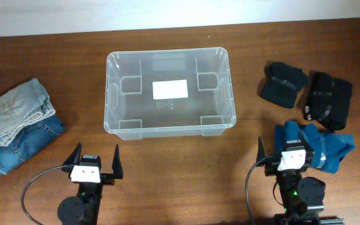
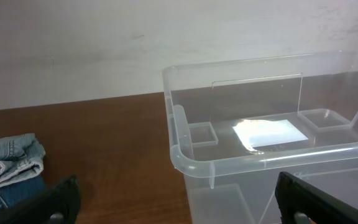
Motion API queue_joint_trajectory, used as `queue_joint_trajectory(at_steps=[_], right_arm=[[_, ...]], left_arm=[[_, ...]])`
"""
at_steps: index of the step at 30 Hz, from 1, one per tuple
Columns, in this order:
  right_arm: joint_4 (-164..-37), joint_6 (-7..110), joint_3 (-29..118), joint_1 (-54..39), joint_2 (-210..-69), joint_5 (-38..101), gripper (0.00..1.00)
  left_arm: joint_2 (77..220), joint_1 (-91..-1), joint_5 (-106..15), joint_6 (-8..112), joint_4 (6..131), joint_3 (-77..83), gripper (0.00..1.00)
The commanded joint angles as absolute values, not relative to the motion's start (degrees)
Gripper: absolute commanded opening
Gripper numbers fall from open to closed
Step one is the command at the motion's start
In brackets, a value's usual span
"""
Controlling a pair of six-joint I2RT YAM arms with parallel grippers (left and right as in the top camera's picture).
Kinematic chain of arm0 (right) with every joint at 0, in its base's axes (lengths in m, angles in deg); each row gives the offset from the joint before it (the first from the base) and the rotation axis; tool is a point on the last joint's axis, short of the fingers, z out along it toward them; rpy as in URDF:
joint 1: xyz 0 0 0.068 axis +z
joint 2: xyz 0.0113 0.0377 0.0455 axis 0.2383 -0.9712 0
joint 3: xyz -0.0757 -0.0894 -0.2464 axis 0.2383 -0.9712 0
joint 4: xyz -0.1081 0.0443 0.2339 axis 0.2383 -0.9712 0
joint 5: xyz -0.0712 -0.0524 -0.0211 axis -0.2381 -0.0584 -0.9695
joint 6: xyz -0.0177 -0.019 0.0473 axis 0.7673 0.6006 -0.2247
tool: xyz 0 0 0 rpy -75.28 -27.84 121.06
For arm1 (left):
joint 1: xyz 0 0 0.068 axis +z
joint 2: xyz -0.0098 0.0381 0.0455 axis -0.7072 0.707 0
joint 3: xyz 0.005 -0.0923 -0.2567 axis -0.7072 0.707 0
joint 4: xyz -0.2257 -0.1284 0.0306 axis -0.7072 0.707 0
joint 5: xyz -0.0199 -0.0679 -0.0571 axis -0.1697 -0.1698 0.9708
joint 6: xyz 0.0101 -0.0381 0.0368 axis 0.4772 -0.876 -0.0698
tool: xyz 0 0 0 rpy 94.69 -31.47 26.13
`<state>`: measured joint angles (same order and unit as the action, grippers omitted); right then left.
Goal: Pack container
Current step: 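Move the left gripper toward the light blue jeans on the left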
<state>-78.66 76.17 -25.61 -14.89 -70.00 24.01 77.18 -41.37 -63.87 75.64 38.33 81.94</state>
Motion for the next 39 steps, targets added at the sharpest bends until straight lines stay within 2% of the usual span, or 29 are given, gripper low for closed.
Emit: queue_joint_trajectory(at_steps=[1,14,17,24,29,34,39], right_arm=[[-78.6,75.8,-26.1,-15.4,-69.5,23.3,0.98],[-78.6,75.9,-26.1,-15.4,-69.5,23.3,0.99],[-78.6,75.8,-26.1,-15.4,-69.5,23.3,0.98],[-78.6,75.9,-26.1,-15.4,-69.5,23.3,0.98],[-78.6,75.8,-26.1,-15.4,-69.5,23.3,0.98],[-78.6,75.8,-26.1,-15.4,-69.5,23.3,0.98],[-78.6,75.9,-26.1,-15.4,-69.5,23.3,0.98]], left_arm=[[76.9,-41.6,-63.5,76.1,38.4,82.2,1.0],[76.9,-41.6,-63.5,76.1,38.4,82.2,0.99],[76.9,-41.6,-68.4,76.1,38.4,82.2,0.99],[77.0,-41.6,-63.7,73.7,38.3,82.2,1.0],[77.1,-41.5,-63.5,73.3,33.3,80.8,0.99],[85.2,-41.5,-70.9,69.8,43.3,67.0,0.99],[106.7,-41.3,-75.0,69.4,56.1,44.4,0.99]])
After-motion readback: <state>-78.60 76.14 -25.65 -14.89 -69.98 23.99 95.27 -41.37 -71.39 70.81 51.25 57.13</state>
